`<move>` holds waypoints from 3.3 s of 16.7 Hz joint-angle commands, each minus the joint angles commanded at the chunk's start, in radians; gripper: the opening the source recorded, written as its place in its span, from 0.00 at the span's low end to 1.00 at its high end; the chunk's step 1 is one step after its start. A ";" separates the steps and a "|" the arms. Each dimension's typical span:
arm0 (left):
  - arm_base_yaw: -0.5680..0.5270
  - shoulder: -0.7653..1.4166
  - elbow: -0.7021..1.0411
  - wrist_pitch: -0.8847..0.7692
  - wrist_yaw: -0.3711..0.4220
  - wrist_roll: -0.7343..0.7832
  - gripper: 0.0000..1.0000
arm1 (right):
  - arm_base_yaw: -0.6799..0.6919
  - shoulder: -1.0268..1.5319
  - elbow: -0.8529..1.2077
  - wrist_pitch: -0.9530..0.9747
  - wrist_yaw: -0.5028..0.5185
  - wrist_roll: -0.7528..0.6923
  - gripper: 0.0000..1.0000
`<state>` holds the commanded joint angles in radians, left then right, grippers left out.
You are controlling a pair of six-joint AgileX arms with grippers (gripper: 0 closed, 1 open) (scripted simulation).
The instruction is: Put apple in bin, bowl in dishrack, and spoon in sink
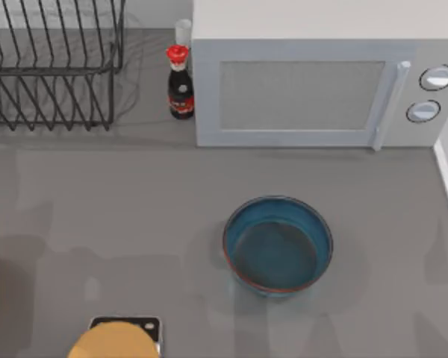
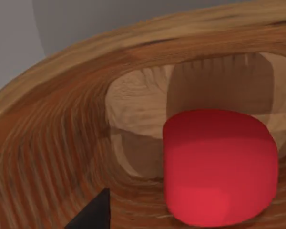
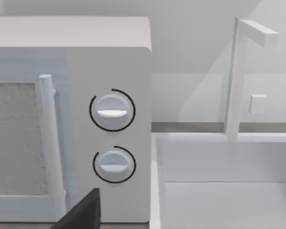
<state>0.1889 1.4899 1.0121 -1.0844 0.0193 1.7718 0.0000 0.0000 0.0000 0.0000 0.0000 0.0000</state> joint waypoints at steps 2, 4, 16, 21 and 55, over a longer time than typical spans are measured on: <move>0.000 0.000 0.000 0.000 0.000 0.000 1.00 | 0.000 0.000 0.000 0.000 0.000 0.000 1.00; -0.001 -0.001 0.000 0.000 0.000 0.000 1.00 | 0.000 0.000 0.000 0.000 0.000 0.000 1.00; -0.070 -0.514 -0.349 0.374 -0.004 -0.618 1.00 | 0.000 0.000 0.000 0.000 0.000 0.000 1.00; -0.119 -0.923 -0.642 0.644 -0.014 -1.164 1.00 | 0.000 0.000 0.000 0.000 0.000 0.000 1.00; -0.848 0.082 0.327 0.133 -0.006 -2.048 1.00 | 0.000 0.000 0.000 0.000 0.000 0.000 1.00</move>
<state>-0.6594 1.5721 1.3394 -0.9513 0.0132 -0.2764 0.0000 0.0000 0.0000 0.0000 0.0000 0.0000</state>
